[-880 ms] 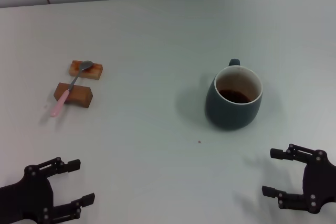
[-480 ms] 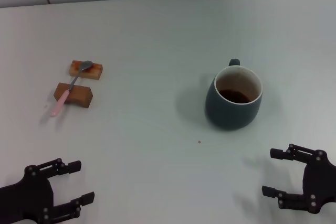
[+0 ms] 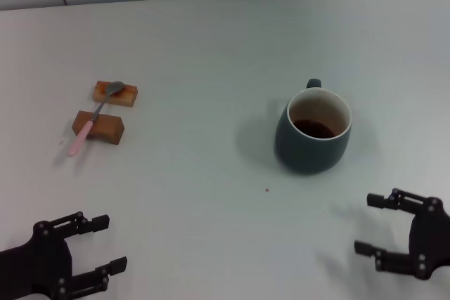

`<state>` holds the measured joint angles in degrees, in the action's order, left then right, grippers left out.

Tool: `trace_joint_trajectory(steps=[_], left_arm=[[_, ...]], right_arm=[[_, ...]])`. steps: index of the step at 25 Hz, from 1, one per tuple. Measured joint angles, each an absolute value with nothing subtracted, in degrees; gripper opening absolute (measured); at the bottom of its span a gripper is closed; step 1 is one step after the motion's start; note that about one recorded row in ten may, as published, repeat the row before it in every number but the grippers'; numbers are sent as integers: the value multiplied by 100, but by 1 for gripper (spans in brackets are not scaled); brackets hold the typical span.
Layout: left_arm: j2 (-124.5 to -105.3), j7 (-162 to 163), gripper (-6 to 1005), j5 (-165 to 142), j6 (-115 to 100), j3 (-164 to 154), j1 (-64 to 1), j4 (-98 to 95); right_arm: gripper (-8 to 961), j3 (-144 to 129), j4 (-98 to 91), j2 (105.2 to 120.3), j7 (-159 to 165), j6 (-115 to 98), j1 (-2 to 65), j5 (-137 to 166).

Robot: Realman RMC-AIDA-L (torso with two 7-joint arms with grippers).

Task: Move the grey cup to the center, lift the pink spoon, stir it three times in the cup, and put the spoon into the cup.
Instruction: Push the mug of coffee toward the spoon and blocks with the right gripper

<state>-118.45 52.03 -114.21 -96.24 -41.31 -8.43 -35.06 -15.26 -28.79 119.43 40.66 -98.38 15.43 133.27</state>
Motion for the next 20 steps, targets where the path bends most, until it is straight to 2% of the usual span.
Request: trace_joint_trajectory(steps=[8, 20], left_arm=[[-11854, 5239, 716, -11337, -9655, -4053, -850, -3513], [-11847, 5260, 716, -11273, -9660, -4051, -853, -3518]], right_arm=[[699, -792, -2810, 11948, 4358, -9479, 1708, 13097], [317, -760, -2199, 11956, 3022, -8659, 1804, 12124]])
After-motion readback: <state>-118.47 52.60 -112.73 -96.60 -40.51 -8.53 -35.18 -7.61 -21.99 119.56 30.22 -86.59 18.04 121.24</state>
